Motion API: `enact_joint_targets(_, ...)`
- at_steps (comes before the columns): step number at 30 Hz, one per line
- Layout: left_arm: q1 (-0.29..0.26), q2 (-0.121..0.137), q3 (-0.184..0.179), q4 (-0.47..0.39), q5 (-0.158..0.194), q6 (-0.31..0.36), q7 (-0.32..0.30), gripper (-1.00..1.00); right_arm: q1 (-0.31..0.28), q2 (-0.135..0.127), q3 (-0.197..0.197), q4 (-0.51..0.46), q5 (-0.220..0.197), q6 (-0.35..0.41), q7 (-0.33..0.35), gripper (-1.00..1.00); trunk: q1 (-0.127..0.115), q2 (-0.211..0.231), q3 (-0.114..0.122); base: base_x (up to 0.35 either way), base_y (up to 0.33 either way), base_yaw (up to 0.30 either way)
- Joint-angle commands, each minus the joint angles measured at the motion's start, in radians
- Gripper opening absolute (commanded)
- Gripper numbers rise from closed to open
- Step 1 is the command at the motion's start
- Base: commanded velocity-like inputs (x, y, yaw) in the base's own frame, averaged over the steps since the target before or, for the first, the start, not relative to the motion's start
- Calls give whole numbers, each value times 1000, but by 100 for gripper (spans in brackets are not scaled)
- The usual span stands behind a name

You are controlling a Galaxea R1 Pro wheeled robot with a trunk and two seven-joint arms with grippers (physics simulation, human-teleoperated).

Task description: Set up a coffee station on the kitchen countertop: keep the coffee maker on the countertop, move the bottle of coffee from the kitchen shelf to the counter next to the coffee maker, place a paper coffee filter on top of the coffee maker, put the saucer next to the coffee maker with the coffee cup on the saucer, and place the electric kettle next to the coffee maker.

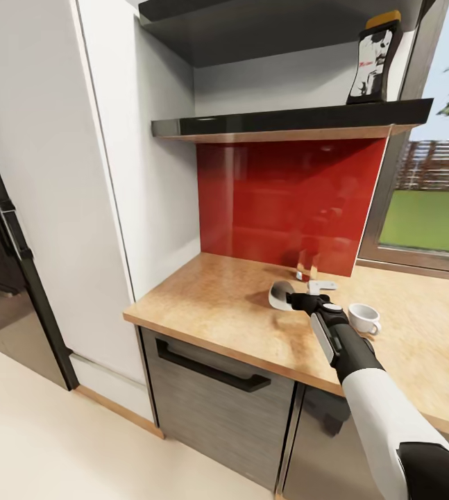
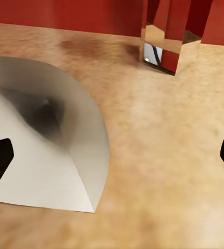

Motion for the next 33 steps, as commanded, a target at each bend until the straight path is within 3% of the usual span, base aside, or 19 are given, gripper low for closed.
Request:
enact_joint_targets(1,0,-1,3,-1,1,-1,0,100,0,0,0,-2,-1,5,-3,100,0,-1,-1,17,-7,0)
enact_joint_targets(33,0,-1,3,-3,1,-1,0,100,0,-18,-1,38,-1,4,-1,100,0,-1,-1,28,-4,0)
